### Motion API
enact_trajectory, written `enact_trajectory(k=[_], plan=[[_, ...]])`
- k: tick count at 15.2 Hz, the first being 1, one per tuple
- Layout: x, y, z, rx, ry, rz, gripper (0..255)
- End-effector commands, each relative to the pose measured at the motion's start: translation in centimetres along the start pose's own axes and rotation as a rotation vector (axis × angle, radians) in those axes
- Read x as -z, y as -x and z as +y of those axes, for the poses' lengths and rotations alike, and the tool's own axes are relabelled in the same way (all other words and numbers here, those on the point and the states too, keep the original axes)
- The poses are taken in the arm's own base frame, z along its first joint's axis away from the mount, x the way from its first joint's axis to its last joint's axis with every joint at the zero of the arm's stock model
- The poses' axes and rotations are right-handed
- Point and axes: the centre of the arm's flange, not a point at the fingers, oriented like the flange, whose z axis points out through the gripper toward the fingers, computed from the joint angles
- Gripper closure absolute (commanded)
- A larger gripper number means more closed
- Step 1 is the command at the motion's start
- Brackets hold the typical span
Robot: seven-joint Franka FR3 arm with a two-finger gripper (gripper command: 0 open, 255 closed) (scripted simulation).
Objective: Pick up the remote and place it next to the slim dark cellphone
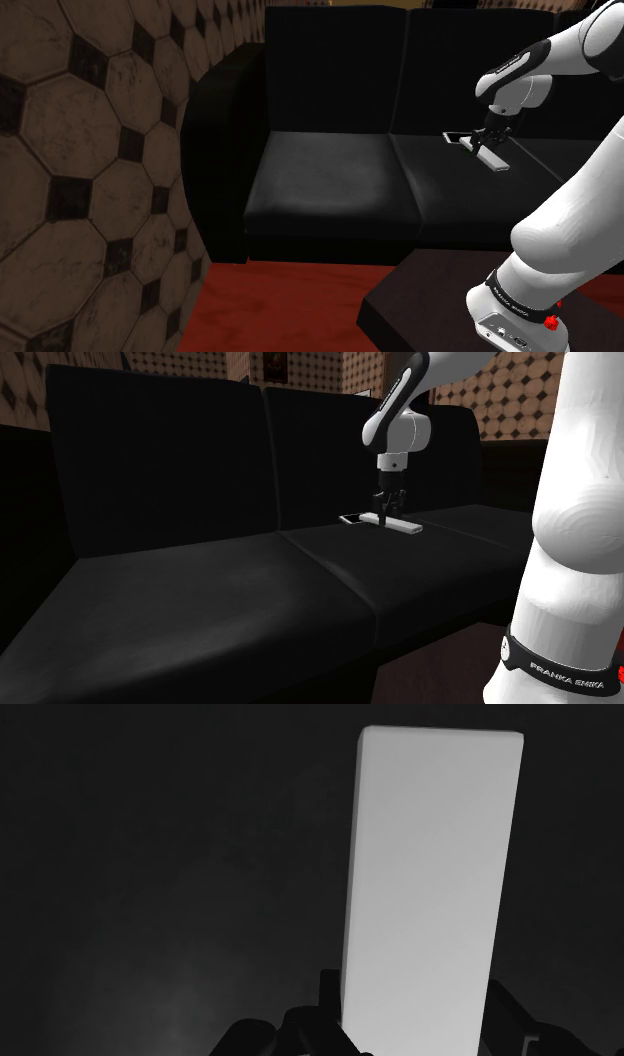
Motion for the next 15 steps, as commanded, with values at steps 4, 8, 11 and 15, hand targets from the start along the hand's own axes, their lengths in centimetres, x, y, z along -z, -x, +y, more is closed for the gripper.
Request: enact_trajectory(k=[4,8,11,15], plan=[[-0.2,0.1,0.0,0.0,0.0,-0.001,255],[-0.2,0.1,0.0,0.0,0.0,-0.001,0],[-0.2,0.1,0.0,0.0,0.0,-0.001,0],[3.7,0.1,0.0,0.0,0.0,-0.001,0]])
